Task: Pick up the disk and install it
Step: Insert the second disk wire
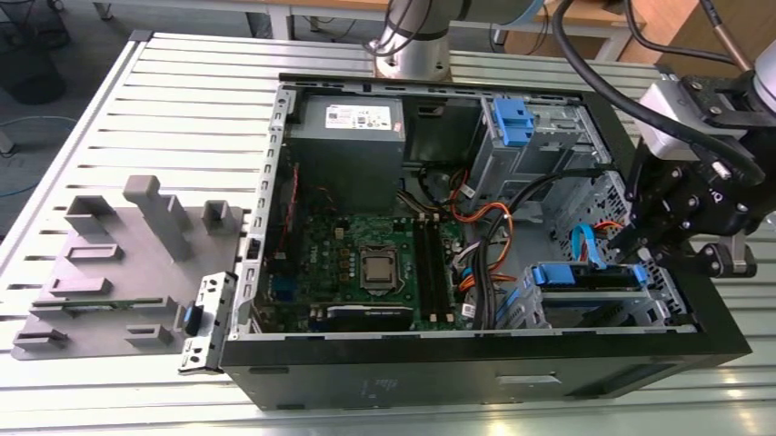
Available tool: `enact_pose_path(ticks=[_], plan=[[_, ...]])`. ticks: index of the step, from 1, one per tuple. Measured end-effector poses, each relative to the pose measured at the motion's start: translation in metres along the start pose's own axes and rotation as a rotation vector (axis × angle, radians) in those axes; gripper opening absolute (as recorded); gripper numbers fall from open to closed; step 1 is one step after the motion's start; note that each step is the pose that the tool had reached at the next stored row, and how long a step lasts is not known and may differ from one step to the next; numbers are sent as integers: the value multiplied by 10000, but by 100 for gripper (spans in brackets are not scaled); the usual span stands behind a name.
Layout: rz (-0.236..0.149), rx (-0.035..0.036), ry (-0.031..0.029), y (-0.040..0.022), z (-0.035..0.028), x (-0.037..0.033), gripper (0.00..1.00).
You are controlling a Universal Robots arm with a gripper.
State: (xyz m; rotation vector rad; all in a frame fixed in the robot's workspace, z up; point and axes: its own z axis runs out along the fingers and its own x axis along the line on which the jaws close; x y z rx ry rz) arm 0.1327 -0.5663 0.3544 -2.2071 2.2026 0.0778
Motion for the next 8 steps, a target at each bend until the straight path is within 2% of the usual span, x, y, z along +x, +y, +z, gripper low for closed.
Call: enact_pose_path(ticks=[8], plan=[[0, 0, -9, 0, 2, -45, 24]])
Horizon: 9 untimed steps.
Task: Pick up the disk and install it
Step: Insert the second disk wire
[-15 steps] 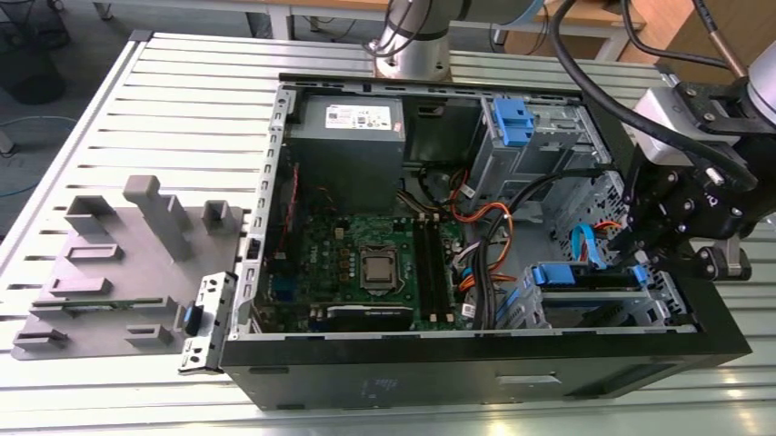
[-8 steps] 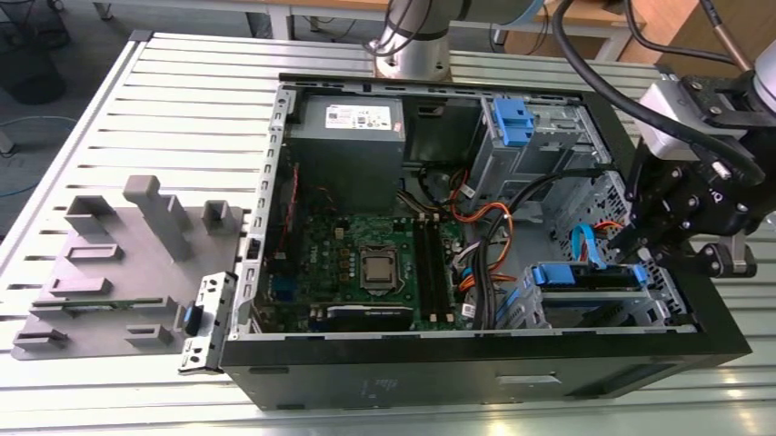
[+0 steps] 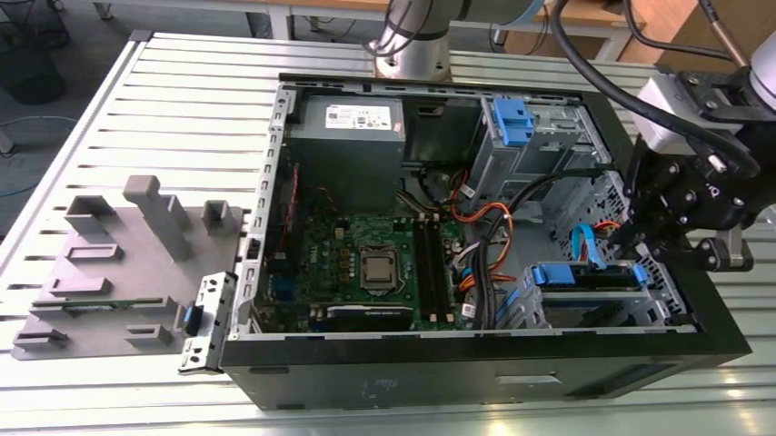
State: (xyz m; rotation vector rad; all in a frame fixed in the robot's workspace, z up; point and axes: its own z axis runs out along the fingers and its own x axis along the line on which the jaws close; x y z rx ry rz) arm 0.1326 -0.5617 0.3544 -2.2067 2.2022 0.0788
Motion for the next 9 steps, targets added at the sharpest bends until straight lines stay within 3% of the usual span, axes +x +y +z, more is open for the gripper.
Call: enact_pose_path(ticks=[9], plan=[[-1, 0, -31, -1, 39, -78, 24]])
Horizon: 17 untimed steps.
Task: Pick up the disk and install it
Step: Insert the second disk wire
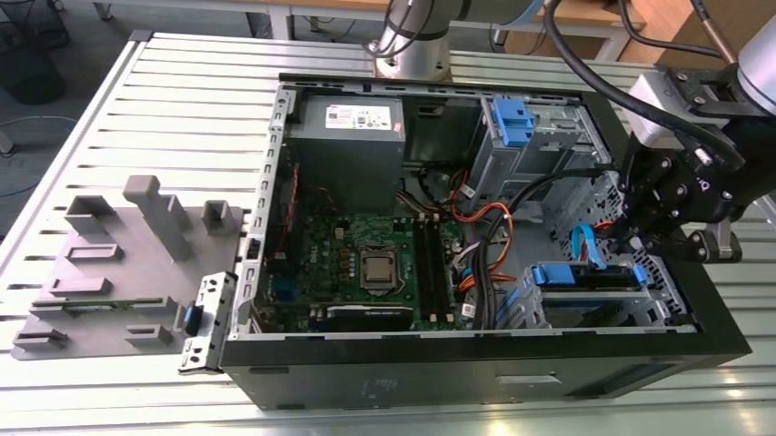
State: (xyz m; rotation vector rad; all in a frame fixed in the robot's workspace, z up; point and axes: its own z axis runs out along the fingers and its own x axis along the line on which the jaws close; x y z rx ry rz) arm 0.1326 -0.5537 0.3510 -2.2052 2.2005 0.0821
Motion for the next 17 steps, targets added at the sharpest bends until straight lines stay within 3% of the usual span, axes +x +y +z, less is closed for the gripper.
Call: enact_pose_path(ticks=[11, 16, 17], plan=[[0, 0, -6, 0, 10, -41, 24], [0, 0, -5, 0, 10, -45, 36], [0, 0, -6, 0, 10, -46, 43]])
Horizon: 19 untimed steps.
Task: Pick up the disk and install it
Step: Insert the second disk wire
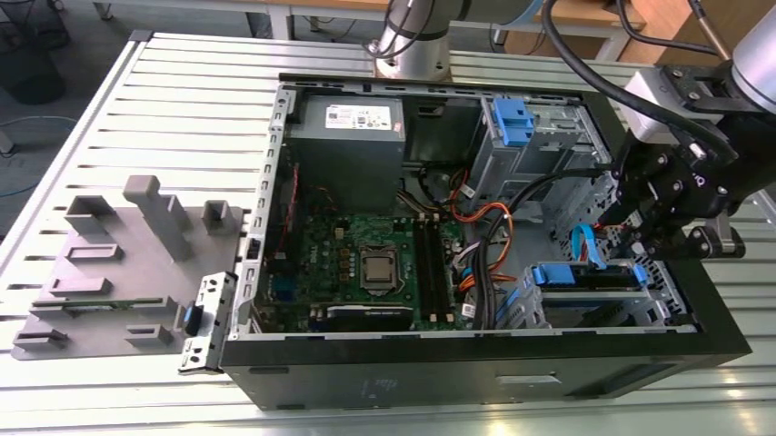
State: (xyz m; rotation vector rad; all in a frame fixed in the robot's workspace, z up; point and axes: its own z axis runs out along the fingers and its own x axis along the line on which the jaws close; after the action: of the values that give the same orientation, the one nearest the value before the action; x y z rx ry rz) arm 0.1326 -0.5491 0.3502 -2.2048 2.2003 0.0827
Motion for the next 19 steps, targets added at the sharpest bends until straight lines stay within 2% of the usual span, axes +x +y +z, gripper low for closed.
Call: enact_pose_path(ticks=[5, 11, 15, 19], plan=[[-1, 0, 0, -12, 2, -7, 43], [-1, 0, 2, -98, 8, -33, 43], [0, 0, -1, -117, 18, -81, 43], [0, 0, 0, -157, 23, -90, 43]])
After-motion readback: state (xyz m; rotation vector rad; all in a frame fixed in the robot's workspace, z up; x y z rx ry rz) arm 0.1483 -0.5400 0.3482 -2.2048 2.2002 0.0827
